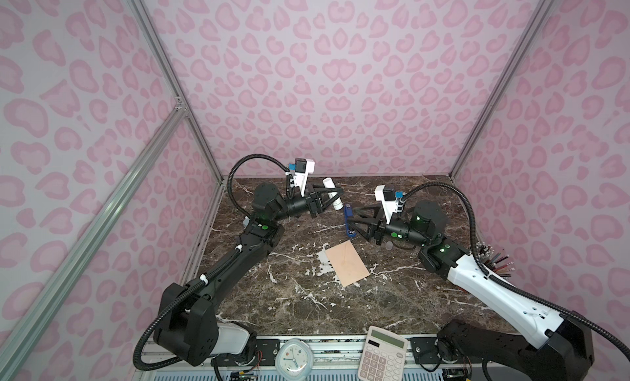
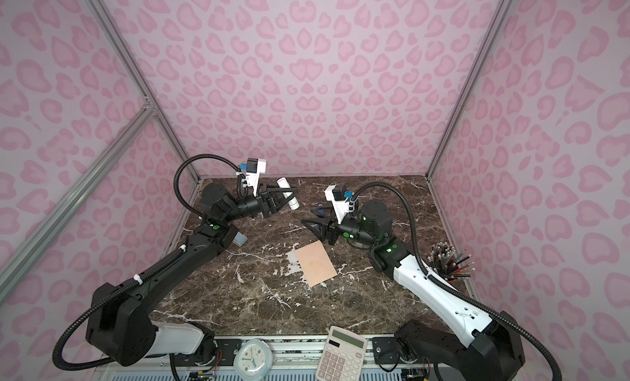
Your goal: Place the letter into the envelope and seal it
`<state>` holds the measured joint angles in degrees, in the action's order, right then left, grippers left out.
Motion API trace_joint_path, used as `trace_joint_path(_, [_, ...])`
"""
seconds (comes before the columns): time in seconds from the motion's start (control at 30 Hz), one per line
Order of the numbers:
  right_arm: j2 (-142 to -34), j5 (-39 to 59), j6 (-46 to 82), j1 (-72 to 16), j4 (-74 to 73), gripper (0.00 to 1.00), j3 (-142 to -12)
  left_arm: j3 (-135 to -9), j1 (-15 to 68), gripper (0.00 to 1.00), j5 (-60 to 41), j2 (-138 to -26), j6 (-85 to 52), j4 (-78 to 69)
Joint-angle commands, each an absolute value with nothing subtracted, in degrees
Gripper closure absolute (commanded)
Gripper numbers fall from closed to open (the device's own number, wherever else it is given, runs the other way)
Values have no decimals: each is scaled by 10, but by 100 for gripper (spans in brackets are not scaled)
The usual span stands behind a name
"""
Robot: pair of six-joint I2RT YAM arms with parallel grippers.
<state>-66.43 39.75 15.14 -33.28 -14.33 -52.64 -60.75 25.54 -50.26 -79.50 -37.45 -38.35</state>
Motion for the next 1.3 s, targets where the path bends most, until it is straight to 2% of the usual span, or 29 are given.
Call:
trace_joint_path(0.0, [-674, 432, 171, -335, -185, 43, -538, -617, 258, 96, -535, -798, -386, -419])
trace_joint_path(0.37, [-698, 460, 168, -343, -196, 47, -554, -623, 265, 96, -572, -802, -402, -421])
trace_joint_path(0.83, [-715, 472, 154, -349, -186, 62, -569, -632, 279, 96, -591, -817, -425, -441])
trace_joint_path(0.97, [-714, 474, 150, -349, -178, 64, -570, -635, 279, 96, -592, -820, -425, -441])
trace_joint_path(1.13, [-709, 474, 147, -346, -166, 74, -569, -639, 279, 96, -596, -824, -425, -441])
trace_joint_path(1.27, [-707, 472, 148, -343, -163, 77, -569, -639, 279, 96, -598, -827, -425, -441])
